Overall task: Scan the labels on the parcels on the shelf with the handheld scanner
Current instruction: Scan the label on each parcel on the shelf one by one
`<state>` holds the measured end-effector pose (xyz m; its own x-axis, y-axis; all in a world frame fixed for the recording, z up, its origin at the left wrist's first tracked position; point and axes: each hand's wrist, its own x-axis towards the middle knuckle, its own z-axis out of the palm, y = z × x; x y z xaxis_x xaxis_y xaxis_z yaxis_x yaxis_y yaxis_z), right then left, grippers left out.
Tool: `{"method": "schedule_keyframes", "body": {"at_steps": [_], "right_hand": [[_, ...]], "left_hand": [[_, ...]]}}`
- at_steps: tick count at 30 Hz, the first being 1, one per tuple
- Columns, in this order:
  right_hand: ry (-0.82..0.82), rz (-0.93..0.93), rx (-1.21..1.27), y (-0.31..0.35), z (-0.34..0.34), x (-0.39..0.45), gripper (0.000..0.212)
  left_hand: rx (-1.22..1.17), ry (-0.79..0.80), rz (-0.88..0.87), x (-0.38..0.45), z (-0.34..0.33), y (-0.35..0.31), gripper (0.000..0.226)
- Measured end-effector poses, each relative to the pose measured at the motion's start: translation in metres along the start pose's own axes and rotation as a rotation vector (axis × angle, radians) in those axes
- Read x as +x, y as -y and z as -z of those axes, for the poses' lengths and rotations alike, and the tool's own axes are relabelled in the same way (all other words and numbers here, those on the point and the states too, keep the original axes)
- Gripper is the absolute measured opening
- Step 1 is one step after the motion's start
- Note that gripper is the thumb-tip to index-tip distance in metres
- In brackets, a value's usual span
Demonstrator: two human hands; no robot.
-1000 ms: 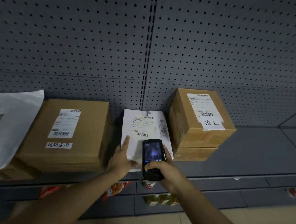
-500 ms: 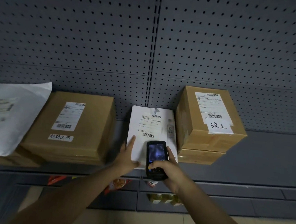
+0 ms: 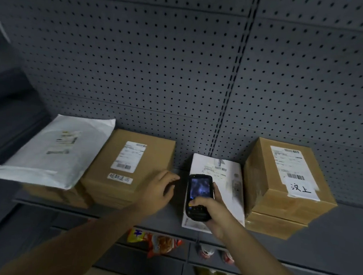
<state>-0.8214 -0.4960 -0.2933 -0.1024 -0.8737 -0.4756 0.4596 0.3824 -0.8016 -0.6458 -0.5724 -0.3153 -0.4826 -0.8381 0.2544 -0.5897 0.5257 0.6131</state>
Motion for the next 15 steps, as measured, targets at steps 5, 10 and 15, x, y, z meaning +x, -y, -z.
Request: {"method": "schedule_keyframes", "body": {"at_steps": [5, 10, 15], "right_hand": [[0.072, 0.008, -0.028, 0.000, -0.047, 0.003, 0.080], [0.088, 0.017, -0.067, -0.008, -0.089, 0.003, 0.084], [0.090, 0.033, -0.052, -0.020, -0.114, 0.003, 0.077]], "left_hand": [[0.119, -0.042, 0.072, -0.003, 0.055, 0.035, 0.045], [0.203, -0.019, 0.249, -0.021, 0.104, 0.072, 0.064], [0.501, 0.225, 0.305, -0.035, 0.135, 0.113, 0.077]]}}
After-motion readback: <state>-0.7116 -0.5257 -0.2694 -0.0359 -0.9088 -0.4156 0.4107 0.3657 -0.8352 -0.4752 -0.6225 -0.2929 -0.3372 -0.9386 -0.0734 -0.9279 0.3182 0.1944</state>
